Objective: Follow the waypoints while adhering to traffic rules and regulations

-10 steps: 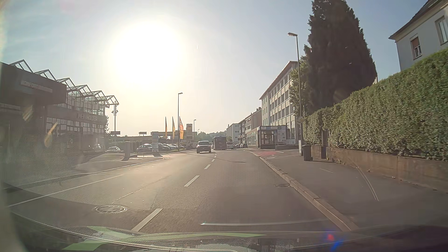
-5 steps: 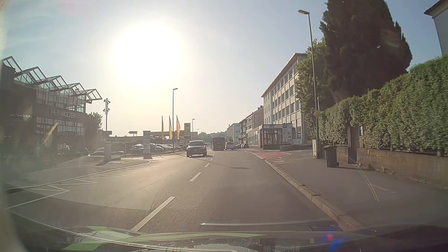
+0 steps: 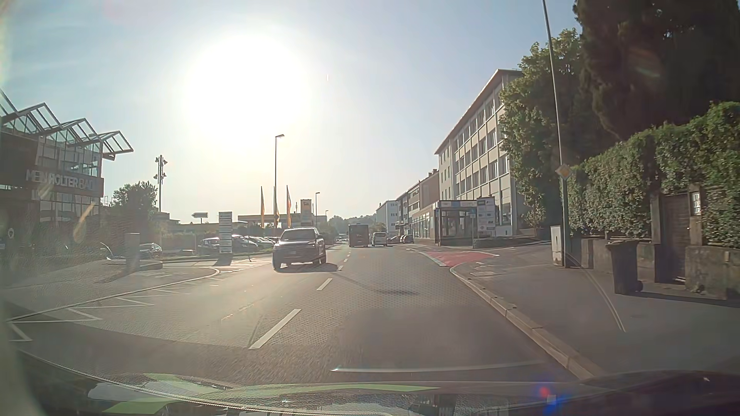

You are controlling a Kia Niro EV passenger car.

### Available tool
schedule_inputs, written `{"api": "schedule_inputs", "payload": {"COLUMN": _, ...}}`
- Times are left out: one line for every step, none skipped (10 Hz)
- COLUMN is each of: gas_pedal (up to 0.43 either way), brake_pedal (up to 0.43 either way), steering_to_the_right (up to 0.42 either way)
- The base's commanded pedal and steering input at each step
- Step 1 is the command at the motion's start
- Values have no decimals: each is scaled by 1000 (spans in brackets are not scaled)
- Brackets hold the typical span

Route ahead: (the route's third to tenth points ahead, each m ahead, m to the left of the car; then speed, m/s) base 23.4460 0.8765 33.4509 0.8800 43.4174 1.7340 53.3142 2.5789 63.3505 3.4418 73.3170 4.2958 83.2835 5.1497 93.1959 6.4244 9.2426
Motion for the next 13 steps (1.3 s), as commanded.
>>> {"api": "schedule_inputs", "payload": {"gas_pedal": 87, "brake_pedal": 0, "steering_to_the_right": -5}}
{"api": "schedule_inputs", "payload": {"gas_pedal": 87, "brake_pedal": 0, "steering_to_the_right": -6}}
{"api": "schedule_inputs", "payload": {"gas_pedal": 87, "brake_pedal": 0, "steering_to_the_right": -5}}
{"api": "schedule_inputs", "payload": {"gas_pedal": 87, "brake_pedal": 0, "steering_to_the_right": -6}}
{"api": "schedule_inputs", "payload": {"gas_pedal": 87, "brake_pedal": 0, "steering_to_the_right": -6}}
{"api": "schedule_inputs", "payload": {"gas_pedal": 87, "brake_pedal": 0, "steering_to_the_right": -6}}
{"api": "schedule_inputs", "payload": {"gas_pedal": 87, "brake_pedal": 0, "steering_to_the_right": -6}}
{"api": "schedule_inputs", "payload": {"gas_pedal": 87, "brake_pedal": 0, "steering_to_the_right": -7}}
{"api": "schedule_inputs", "payload": {"gas_pedal": 79, "brake_pedal": 0, "steering_to_the_right": -7}}
{"api": "schedule_inputs", "payload": {"gas_pedal": 79, "brake_pedal": 0, "steering_to_the_right": -8}}
{"api": "schedule_inputs", "payload": {"gas_pedal": 79, "brake_pedal": 0, "steering_to_the_right": -13}}
{"api": "schedule_inputs", "payload": {"gas_pedal": 79, "brake_pedal": 0, "steering_to_the_right": -18}}
{"api": "schedule_inputs", "payload": {"gas_pedal": 79, "brake_pedal": 0, "steering_to_the_right": -22}}
